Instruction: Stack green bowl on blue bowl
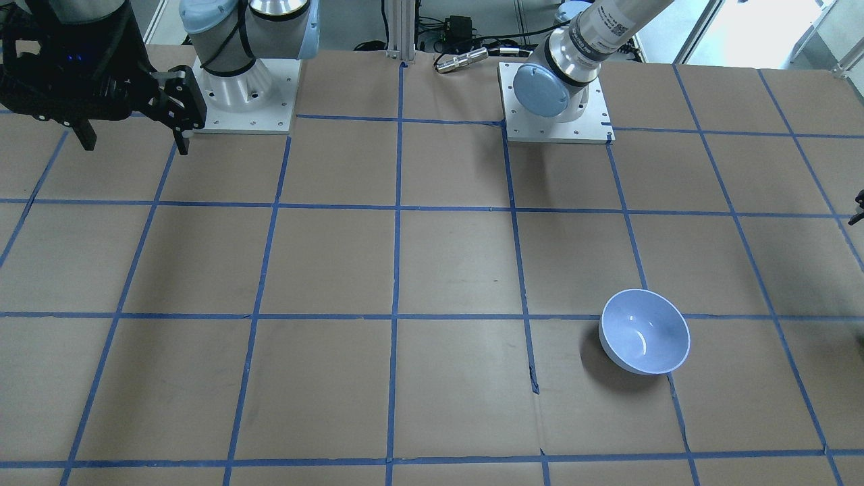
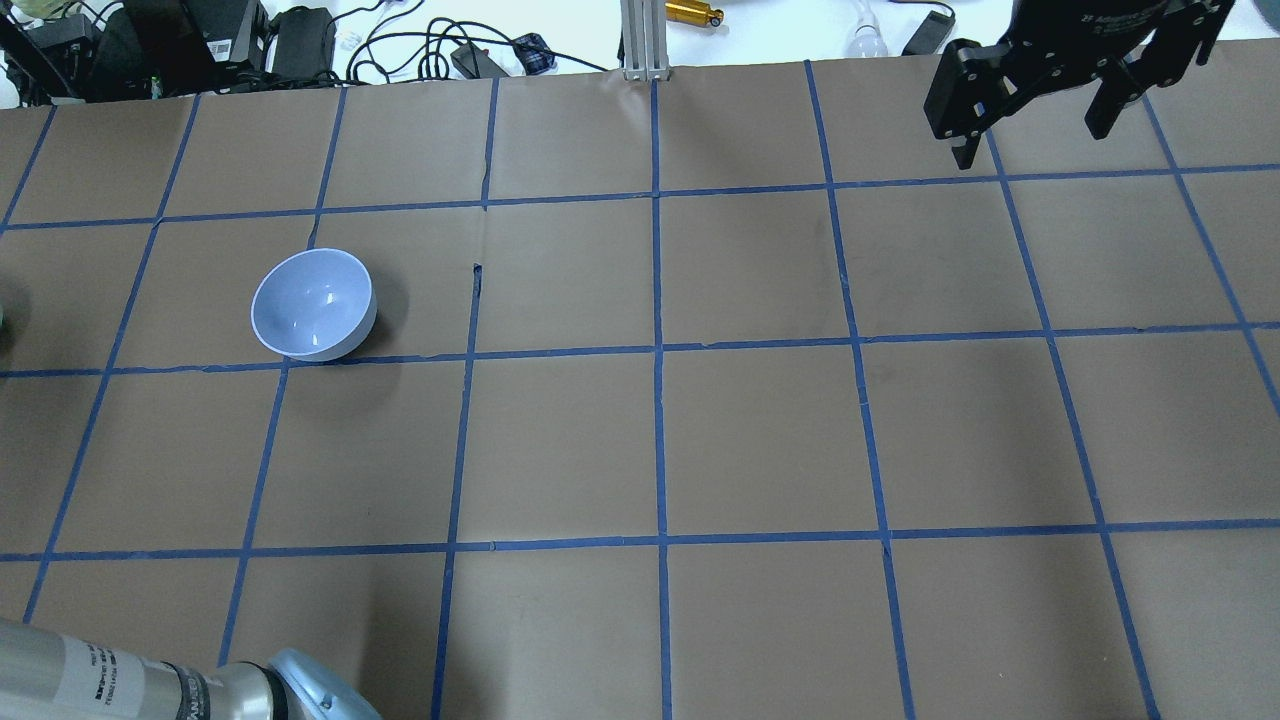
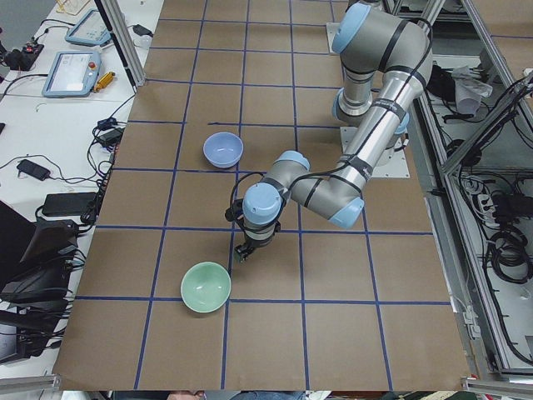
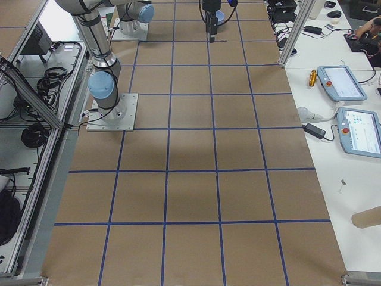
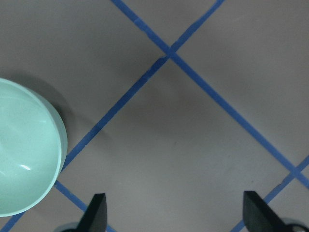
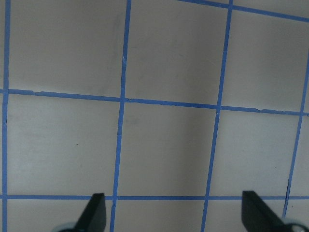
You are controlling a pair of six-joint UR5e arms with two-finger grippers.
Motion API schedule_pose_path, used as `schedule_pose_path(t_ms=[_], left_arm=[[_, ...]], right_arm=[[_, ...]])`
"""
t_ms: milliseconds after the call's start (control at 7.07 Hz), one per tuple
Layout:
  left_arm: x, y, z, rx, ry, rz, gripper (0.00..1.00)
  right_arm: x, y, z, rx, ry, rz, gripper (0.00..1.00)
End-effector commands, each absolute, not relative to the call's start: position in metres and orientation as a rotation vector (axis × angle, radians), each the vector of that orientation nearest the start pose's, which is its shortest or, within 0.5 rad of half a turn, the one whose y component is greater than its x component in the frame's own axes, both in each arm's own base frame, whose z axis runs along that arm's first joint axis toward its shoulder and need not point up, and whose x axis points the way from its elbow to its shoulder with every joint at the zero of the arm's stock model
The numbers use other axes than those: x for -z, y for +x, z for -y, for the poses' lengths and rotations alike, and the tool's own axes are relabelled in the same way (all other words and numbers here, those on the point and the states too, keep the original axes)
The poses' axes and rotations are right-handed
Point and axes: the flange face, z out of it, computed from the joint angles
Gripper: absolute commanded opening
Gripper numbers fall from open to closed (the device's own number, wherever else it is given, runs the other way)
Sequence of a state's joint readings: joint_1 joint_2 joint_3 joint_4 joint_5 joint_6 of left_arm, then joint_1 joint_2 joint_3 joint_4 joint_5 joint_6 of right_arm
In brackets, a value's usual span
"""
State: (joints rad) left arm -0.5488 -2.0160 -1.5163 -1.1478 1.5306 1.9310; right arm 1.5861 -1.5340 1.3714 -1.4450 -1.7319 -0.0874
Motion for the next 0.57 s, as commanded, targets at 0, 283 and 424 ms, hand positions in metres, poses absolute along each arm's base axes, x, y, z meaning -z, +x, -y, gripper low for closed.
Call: schedule_pose_path(t_ms=[0, 283, 424], left_arm=[[-0.284, 0.515, 0.464, 0.062, 1.546, -2.646, 1.0], [-0.271, 0.534, 0.477, 0.072, 1.577, -2.621, 1.0], [-0.257, 0.537, 0.482, 0.08, 1.591, -2.631, 1.0]], right_arm=[[-0.556, 0.125, 0.504, 0.051, -0.165, -3.299, 1.0], [-0.556, 0.125, 0.504, 0.051, -0.165, -3.299, 1.0], [-0.556, 0.125, 0.504, 0.051, -0.165, -3.299, 1.0]])
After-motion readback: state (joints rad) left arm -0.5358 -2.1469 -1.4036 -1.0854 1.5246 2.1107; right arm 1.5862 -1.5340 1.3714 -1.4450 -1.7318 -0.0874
